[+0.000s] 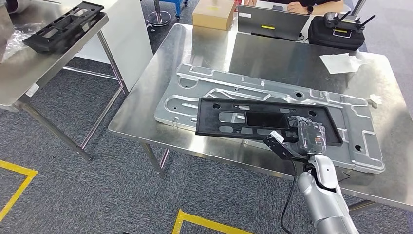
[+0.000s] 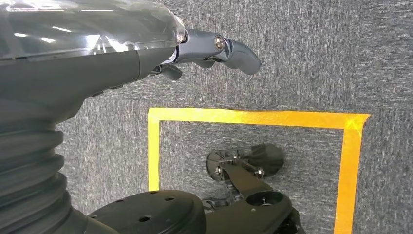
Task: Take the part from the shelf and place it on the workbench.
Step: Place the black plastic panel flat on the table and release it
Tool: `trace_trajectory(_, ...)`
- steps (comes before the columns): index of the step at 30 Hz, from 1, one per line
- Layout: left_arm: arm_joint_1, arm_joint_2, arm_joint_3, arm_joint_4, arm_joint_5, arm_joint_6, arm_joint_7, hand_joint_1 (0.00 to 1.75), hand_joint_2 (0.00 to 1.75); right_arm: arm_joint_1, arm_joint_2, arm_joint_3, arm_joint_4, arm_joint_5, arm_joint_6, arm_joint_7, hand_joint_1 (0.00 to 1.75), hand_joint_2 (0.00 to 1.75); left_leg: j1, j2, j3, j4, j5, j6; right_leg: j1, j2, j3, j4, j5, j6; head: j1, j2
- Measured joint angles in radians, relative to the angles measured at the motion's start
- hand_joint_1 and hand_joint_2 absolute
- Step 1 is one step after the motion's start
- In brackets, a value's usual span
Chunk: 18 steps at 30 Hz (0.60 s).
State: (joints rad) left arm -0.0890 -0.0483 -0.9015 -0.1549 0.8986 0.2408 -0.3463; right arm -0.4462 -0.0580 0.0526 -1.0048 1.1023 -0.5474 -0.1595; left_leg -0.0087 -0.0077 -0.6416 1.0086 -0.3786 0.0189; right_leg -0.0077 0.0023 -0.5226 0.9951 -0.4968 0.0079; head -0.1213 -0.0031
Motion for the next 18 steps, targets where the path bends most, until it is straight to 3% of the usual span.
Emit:
trace_trajectory(8, 0.0, 0.0, -0.004, 0.0, -0.001, -0.008, -0.002, 0.0, 1.75, 0.002, 0.0, 0.0, 0.0, 0.006, 0.0, -0.003, 1.75, 1.75, -0.007, 0.0, 0.0, 0.005, -0.009, 0.012, -0.006, 0.0, 0.005, -0.002, -0.005, 0.01, 0.0, 0.0)
trace_trajectory(12, 0.0, 0.0, -0.006, 0.0, 0.0, -0.009, -0.002, 0.0, 1.75, 0.004, 0.0, 0.0, -0.001, 0.006, -0.002, -0.008, 1.75, 1.75, -0.006, -0.001, 0.002, -0.003, -0.003, 0.004, -0.006, -0.001, 0.006, -0.002, -0.004, -0.002, 0.0, 0.0)
trace_trajectory(18, 0.0, 0.0, -0.008, 0.0, 0.004, -0.008, -0.006, 0.0, 1.75, 0.006, 0.0, 0.0, -0.002, -0.002, -0.003, -0.009, 1.75, 1.75, -0.007, -0.001, 0.002, -0.001, -0.006, 0.008, -0.006, -0.001, 0.006, -0.006, -0.006, 0.0, 0.0, 0.0)
